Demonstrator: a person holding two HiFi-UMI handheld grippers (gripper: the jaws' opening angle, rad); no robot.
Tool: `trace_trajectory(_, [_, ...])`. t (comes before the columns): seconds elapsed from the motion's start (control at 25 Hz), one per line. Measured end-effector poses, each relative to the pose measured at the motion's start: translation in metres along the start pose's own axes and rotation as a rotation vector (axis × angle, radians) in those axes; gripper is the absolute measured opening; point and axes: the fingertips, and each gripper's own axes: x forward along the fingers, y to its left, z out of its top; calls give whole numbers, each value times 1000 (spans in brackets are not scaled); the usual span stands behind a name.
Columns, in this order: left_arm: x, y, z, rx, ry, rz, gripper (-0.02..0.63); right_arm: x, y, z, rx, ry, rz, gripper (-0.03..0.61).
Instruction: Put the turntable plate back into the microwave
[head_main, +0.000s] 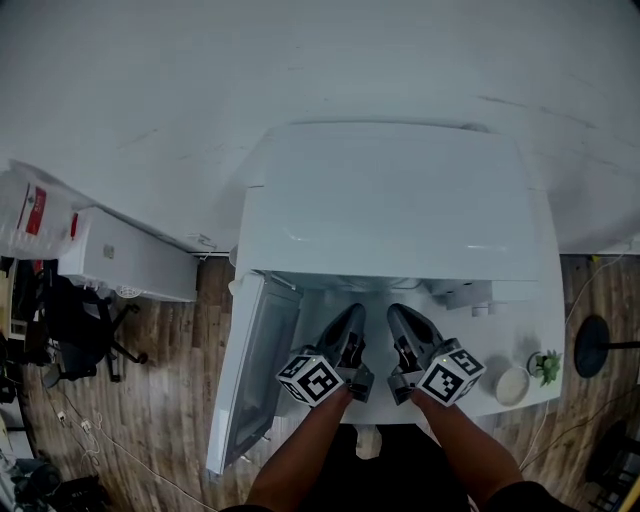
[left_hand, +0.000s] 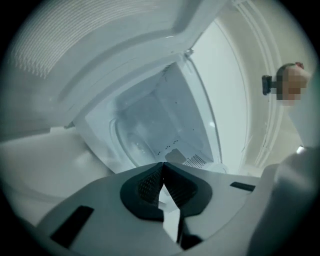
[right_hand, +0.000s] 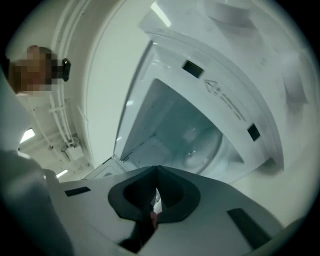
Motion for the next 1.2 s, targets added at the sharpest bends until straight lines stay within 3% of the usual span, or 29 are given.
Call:
trace_trajectory(0.16, [-23,-32,8,284,34,-17,20,-16,33,8,-202,22,29,17])
trace_trajectory(0.32, [-44,-61,2,528,81,-23,20,-39,50,5,-378,62,1,18])
trace_trajectory(0.48, [-61,-86,-5,705,125,-79,20,-47,78,4,-403,75,-2,17])
trace_trajectory(0.72, [-73,-111,-9,774,136,-94,20,-61,109,7,-500,69,-20,17])
trace_trajectory(0.96, [-80,-131,-6,750,167,-154,20,-65,125,19,-493,30,-8,17])
trace_trajectory(1.2, [-79,-144,4,796,117,-174,20,-68,135,25,-602,4,-17,17])
